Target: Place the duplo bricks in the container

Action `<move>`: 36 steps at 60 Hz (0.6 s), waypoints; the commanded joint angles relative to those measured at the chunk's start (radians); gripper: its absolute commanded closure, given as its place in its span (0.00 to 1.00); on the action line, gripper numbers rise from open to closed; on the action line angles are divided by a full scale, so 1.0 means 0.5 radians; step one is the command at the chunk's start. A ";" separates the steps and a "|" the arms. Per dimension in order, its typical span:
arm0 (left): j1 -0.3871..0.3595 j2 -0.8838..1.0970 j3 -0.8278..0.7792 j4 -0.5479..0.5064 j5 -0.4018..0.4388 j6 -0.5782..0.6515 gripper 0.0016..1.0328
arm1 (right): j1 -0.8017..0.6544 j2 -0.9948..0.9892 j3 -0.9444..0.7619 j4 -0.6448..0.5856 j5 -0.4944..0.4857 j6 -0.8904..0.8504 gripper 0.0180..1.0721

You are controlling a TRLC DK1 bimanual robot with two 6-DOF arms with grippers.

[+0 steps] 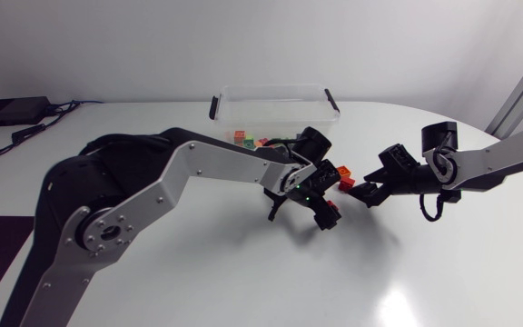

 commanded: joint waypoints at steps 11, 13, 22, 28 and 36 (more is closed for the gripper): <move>-0.025 0.112 0.109 -0.022 -0.050 -0.053 0.22 | 0.090 0.156 0.108 0.082 0.024 0.000 0.21; -0.028 0.115 0.112 -0.022 -0.053 -0.053 0.26 | 0.105 0.178 0.121 0.085 0.040 0.003 0.26; -0.028 0.125 0.122 -0.034 -0.075 -0.056 0.65 | 0.127 0.221 0.151 0.085 0.061 0.019 0.55; -0.028 0.091 0.091 -0.074 -0.075 -0.031 0.66 | 0.127 0.224 0.161 0.076 0.067 0.016 0.81; -0.031 -0.023 -0.032 -0.074 -0.075 -0.028 0.67 | 0.117 0.169 0.130 0.045 0.070 0.009 0.88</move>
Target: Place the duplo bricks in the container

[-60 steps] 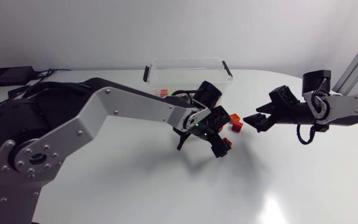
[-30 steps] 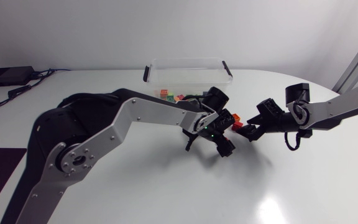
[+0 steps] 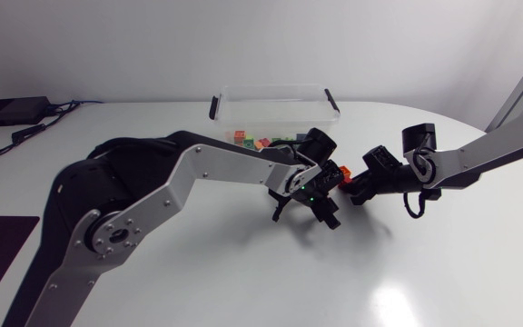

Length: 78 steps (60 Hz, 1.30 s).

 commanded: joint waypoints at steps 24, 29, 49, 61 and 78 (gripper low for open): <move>0.071 -0.826 -0.580 -0.036 -0.013 0.064 0.67 | -0.016 -0.694 -0.136 -0.334 -0.014 0.031 0.89; 0.157 -1.026 -0.595 -0.027 -0.013 0.073 0.67 | 0.036 -0.844 -0.115 -0.374 -0.017 0.105 0.89; 0.436 -1.167 -0.469 0.105 0.048 0.027 0.67 | 0.306 -0.896 0.213 -0.365 0.062 0.411 0.89; 0.608 -1.053 -0.328 0.215 0.061 -0.016 0.67 | 0.435 -0.666 0.502 -0.288 0.170 0.513 0.89; 0.807 -0.722 -0.012 0.261 0.085 -0.114 0.64 | 0.542 -0.310 0.851 -0.294 0.323 0.522 0.87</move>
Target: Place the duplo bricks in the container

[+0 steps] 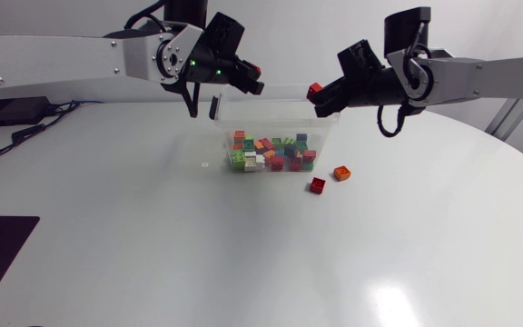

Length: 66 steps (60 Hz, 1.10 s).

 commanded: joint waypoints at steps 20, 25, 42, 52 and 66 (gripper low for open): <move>0.022 0.221 0.169 -0.010 0.014 -0.069 0.10 | 0.058 0.232 0.236 -0.026 0.102 0.022 0.15; -0.006 0.101 0.055 0.023 0.014 -0.066 0.08 | 0.036 0.124 0.159 -0.020 0.099 0.016 0.14; -0.322 -0.374 -0.445 -0.050 0.011 -0.054 0.08 | -0.139 -0.379 -0.372 0.045 0.013 -0.024 0.14; -0.499 -0.362 -0.515 -0.210 -0.023 -0.075 0.08 | -0.323 -0.593 -0.639 0.072 -0.079 -0.030 0.14; -0.653 -0.114 -0.500 -0.250 -0.099 -0.250 0.08 | -0.531 -0.701 -0.952 0.170 -0.183 -0.058 0.14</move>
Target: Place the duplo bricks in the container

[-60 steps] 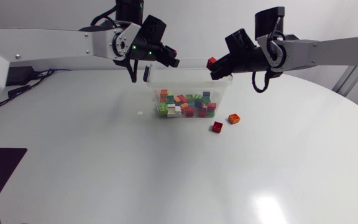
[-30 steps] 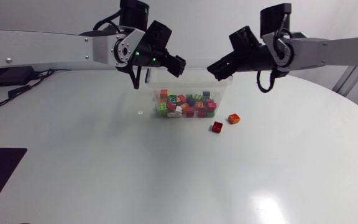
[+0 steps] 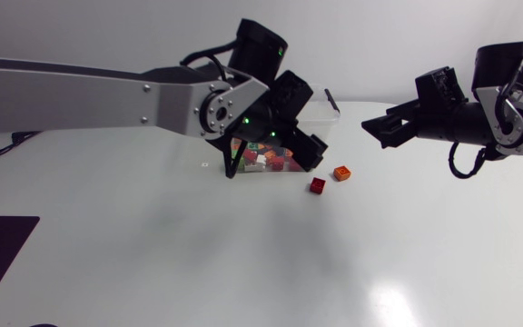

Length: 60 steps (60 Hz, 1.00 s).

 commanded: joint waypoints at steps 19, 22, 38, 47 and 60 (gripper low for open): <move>-0.128 0.636 0.425 -0.328 -0.270 -0.323 0.08 | -0.041 0.089 -0.306 0.243 -0.001 -0.055 0.14; -0.116 0.743 0.545 -0.374 -0.291 -0.394 0.08 | -0.031 0.125 -0.306 0.256 0.012 -0.064 0.14; -0.095 1.084 0.962 -0.567 -0.334 -0.544 0.09 | 0.033 0.460 -0.242 0.421 0.125 -0.104 0.14; -0.113 1.216 1.134 -0.644 -0.347 -0.590 0.09 | 0.018 0.708 -0.135 0.504 0.128 -0.110 0.14; -0.128 1.388 1.349 -0.696 -0.377 -0.639 0.10 | 0.002 0.991 0.013 0.572 0.119 -0.101 0.15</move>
